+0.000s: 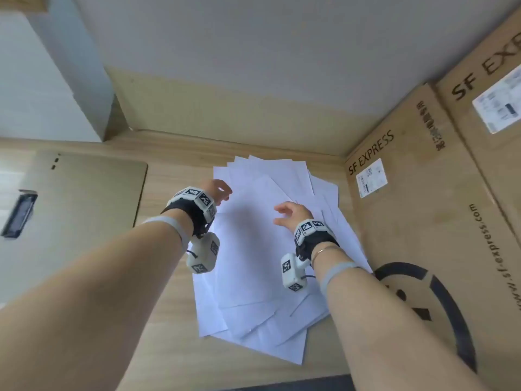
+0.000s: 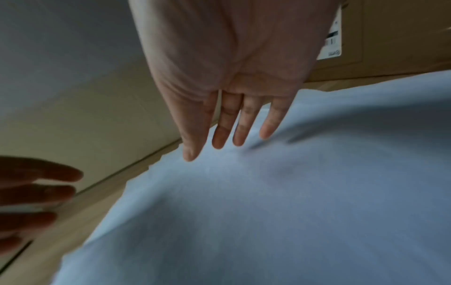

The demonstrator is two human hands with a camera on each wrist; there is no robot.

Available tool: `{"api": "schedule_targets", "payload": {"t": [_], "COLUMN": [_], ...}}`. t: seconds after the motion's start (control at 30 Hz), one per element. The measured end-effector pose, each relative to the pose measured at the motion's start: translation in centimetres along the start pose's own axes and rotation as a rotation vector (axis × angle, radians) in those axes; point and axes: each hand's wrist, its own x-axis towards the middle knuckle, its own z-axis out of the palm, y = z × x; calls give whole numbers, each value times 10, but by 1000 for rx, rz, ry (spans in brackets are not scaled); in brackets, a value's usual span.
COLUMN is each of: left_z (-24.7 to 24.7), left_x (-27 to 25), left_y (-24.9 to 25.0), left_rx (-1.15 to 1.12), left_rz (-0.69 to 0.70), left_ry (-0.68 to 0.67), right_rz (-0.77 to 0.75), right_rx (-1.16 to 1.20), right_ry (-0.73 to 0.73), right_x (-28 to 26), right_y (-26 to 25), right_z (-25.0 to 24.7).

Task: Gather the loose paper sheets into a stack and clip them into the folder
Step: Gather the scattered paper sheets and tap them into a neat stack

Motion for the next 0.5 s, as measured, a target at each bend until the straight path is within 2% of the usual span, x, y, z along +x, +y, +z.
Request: {"api": "schedule_targets", "payload": {"t": [0.1,0.3,0.37,0.5], "left_z": [11,19,20,18], "left_x": [6,15,18,26], "left_y": [-2,-12,-12,-12], "left_rx": [-5,83,89,137], "left_rz": [-59,-135,-120,-77], "left_ry": [36,-23,-7,42], "right_rz": [-29,-47,-42,62], "right_rx": [-198,-756,-799,-690], "right_ry": [-64,-100,-100,-125], "right_x": [14,21,24,27], "right_y": [3,4,8,13], "right_z": [-1,3,3,-10]}}
